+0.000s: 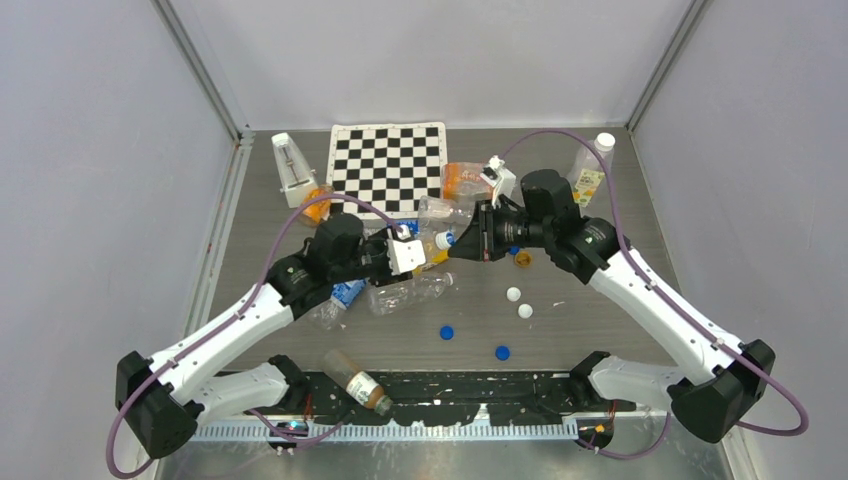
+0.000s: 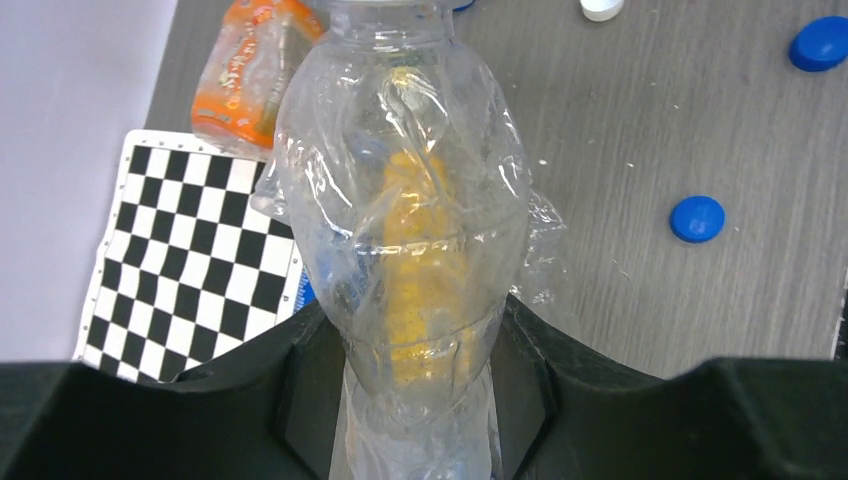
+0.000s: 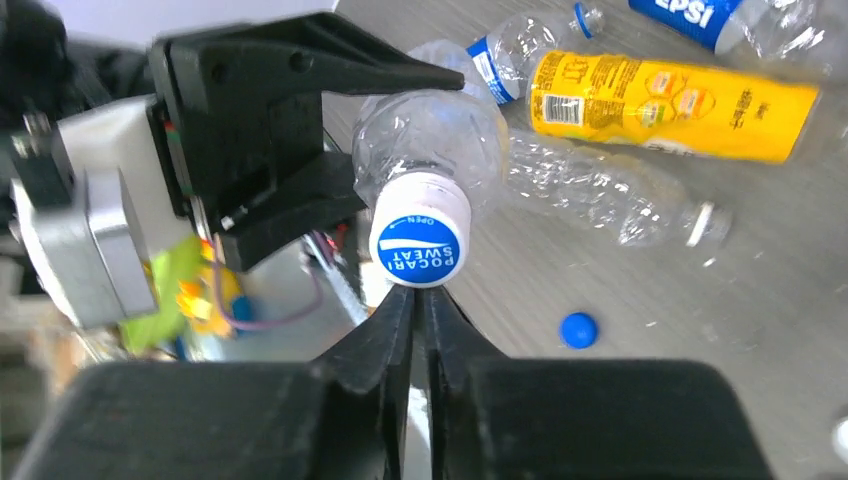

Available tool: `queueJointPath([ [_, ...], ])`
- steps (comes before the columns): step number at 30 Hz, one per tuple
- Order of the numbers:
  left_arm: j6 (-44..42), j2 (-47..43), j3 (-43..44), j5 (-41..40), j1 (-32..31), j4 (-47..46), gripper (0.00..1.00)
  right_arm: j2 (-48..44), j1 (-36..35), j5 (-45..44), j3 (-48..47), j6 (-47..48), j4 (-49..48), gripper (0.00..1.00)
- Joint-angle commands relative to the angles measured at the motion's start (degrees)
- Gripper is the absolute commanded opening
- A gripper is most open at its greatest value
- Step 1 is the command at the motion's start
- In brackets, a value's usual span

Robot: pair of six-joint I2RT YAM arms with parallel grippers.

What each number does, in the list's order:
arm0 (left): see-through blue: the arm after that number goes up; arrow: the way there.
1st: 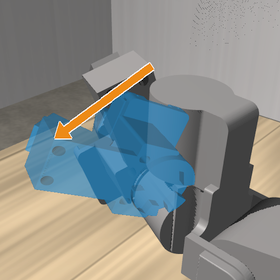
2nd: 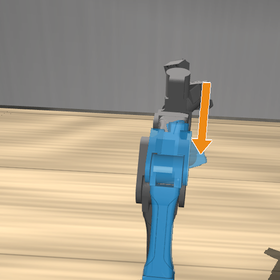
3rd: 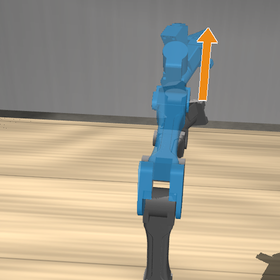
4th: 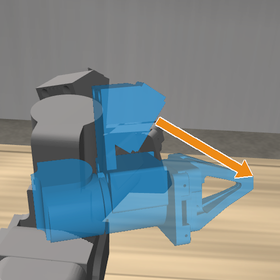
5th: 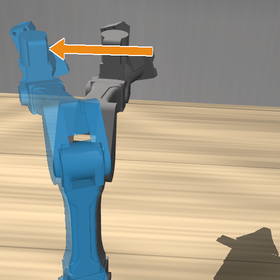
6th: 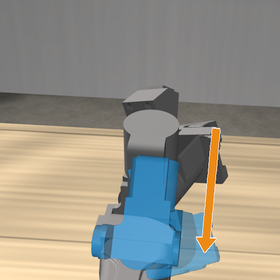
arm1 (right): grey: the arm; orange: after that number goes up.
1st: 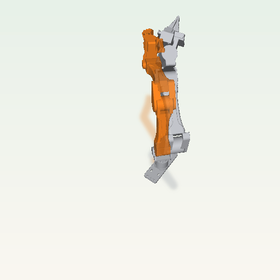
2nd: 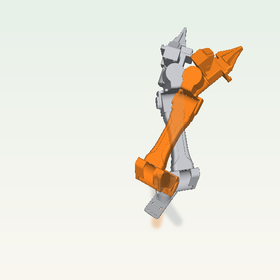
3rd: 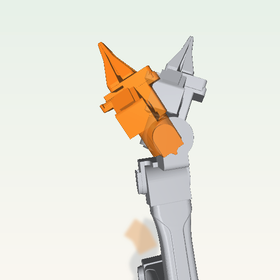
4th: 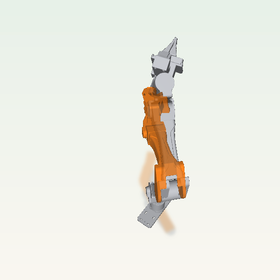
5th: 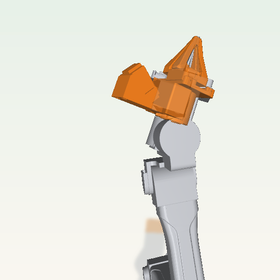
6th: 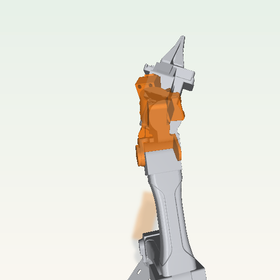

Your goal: Screw on the bottle caps

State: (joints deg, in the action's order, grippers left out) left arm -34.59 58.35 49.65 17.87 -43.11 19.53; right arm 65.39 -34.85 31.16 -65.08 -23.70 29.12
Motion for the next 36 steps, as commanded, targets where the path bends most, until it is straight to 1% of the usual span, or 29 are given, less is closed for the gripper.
queueJointPath([
  [1, 0.41, -1.44, -0.63, 0.59, -1.10, -5.45, 0.00, -3.11, 0.13, -9.35, -0.64, -15.14, -6.40, 0.24],
  [2, 1.46, -1.48, -0.87, 0.59, -1.10, -6.15, 0.00, -4.10, 0.13, -9.31, 0.27, -13.71, -9.65, 0.30],
  [3, 2.37, -1.48, -1.30, 0.47, -1.10, -7.03, 0.00, -5.83, 0.13, -9.13, 2.49, -13.02, -11.56, 0.40],
  [4, 3.26, -1.53, -1.57, 0.38, -1.10, -7.89, 0.00, -6.74, 0.13, -9.11, 3.64, -11.65, -15.44, 0.44],
  [5, 4.20, -1.53, -1.84, 0.21, -1.10, -8.68, 0.00, -8.40, 0.13, -9.14, 6.17, -11.15, -17.32, 0.51],
  [6, 4.93, -1.56, -1.93, -0.05, -1.10, -9.38, 0.00, -9.08, 0.13, -9.25, 8.69, -10.50, -21.05, 0.53],
  [8, 6.32, -1.30, -1.86, -0.34, -1.10, -10.31, 0.00, -10.75, 0.16, -9.69, 11.99, -9.84, -26.57, 0.62],
  [9, 6.92, -1.15, -1.76, -0.38, -1.10, -10.72, 0.00, -11.52, 0.14, -10.23, 12.87, -9.55, -27.71, 0.76],
  [10, 7.71, -1.02, -1.63, -0.26, -1.10, -11.17, 0.00, -11.78, 0.14, -10.59, 14.28, -8.84, -30.71, 0.80],
  [14, 10.24, -0.17, -1.40, 0.80, -1.10, -13.15, 0.00, -11.53, 0.13, -11.62, 16.36, -6.91, -36.14, 0.92],
  [16, 11.45, 0.05, -1.40, 0.94, -1.10, -14.04, 0.00, -11.28, 0.11, -12.13, 17.56, -7.85, -39.57, 0.93],
  [17, 12.02, 0.10, -1.33, 0.90, -1.10, -14.51, 0.00, -11.31, 0.13, -13.24, 18.25, -10.27, -43.56, 0.93],
  [19, 12.78, 0.04, -1.26, 0.68, -1.10, -14.77, 0.00, -11.72, 0.20, -15.70, 20.55, -14.15, -48.55, 0.94],
  [22, 13.33, 0.06, -1.22, 0.21, -1.10, -14.79, 0.00, -14.45, 0.25, -21.14, 22.83, -15.99, -51.97, 0.95],
  [24, 13.74, 0.13, -1.07, 0.23, -1.10, -14.86, 0.00, -16.62, 0.26, -21.73, 26.64, -15.03, -58.61, 0.95],
  [25, 14.09, 0.18, -1.00, 0.20, -1.10, -15.16, 0.00, -17.10, 0.20, -21.52, 28.24, -13.58, -65.19, 0.95],
  [26, 14.49, 0.33, -0.96, 0.18, -1.10, -15.44, 0.00, -17.37, 0.28, -21.85, 31.22, -13.35, -68.60, 0.95],
  [27, 14.89, 0.43, -0.89, 0.22, -1.10, -15.84, 0.00, -17.16, 0.30, -21.67, 32.11, -14.04, -72.63, 0.95],
  [28, 15.21, 0.68, -0.83, 0.29, -1.10, -16.18, 0.00, -16.68, 0.31, -20.28, 32.09, -13.20, -72.46, 0.95],
  [30, 15.78, 1.17, -0.50, 0.49, -1.10, -16.64, 0.00, -15.42, 0.23, -16.66, 29.25, -11.57, -67.75, 0.94],
  [31, 15.94, 1.43, -0.37, 0.52, -1.10, -16.81, 0.00, -14.55, 0.22, -15.65, 27.73, -11.16, -65.46, 0.91],
  [33, 16.27, 1.56, -0.33, 0.54, -1.10, -17.28, 0.00, -13.83, 0.22, -14.54, 26.89, -10.14, -64.01, 0.88],
  [36, 16.56, 1.51, -0.25, 0.34, -1.10, -17.87, 0.00, -13.09, 0.22, -13.42, 25.50, -8.12, -61.01, 0.84],
])
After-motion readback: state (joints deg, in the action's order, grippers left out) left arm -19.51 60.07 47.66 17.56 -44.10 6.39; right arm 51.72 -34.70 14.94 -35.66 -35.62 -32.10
